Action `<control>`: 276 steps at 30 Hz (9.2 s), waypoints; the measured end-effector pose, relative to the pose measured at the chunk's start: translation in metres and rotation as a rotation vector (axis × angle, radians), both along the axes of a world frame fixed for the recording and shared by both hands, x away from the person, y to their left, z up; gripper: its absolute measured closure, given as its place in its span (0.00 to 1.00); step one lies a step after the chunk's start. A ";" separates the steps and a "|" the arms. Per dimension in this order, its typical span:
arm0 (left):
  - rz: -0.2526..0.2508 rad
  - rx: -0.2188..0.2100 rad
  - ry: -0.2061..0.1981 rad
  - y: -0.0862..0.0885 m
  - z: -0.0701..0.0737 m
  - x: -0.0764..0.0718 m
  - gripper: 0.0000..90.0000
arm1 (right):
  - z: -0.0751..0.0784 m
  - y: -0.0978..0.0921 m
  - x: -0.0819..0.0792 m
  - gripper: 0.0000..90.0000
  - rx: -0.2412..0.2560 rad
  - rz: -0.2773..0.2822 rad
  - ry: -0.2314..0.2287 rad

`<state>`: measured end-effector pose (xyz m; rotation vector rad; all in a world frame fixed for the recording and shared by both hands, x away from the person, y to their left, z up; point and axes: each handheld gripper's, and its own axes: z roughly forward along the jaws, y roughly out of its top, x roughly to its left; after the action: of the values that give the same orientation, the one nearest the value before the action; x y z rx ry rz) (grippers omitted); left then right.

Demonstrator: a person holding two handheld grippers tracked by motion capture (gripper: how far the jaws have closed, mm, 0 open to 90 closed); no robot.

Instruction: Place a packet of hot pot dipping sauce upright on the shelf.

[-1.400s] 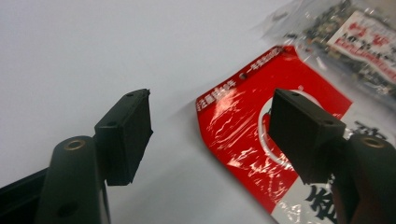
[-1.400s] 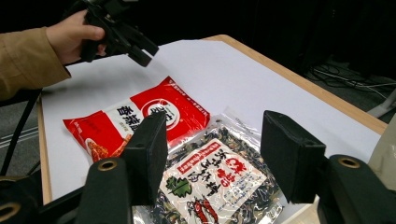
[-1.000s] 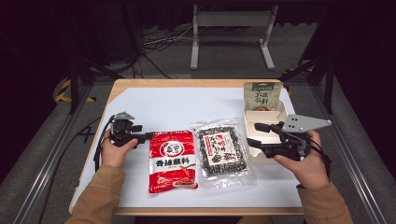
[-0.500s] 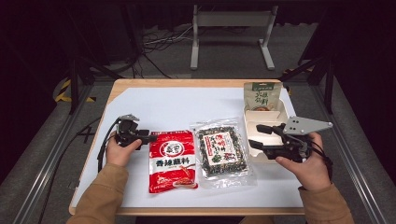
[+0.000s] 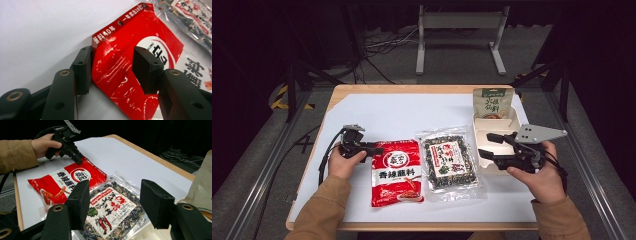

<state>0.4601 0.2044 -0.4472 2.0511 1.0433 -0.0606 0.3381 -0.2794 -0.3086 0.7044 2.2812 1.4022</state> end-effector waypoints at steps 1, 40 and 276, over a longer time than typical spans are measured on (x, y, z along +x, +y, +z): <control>-0.005 -0.016 -0.006 0.000 0.001 0.000 0.57 | 0.000 0.000 0.000 0.47 0.001 0.000 0.001; -0.174 0.095 -0.106 -0.030 -0.003 -0.009 0.94 | -0.003 0.003 0.000 0.48 -0.005 0.016 0.007; -0.174 -0.210 -0.439 -0.019 0.117 -0.091 0.40 | -0.009 -0.077 0.130 0.94 -0.072 -0.017 -0.011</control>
<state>0.3690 0.1853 -0.3304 1.8458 0.5620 0.1766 0.4684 -0.3567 -0.3179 0.6909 2.2994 1.3058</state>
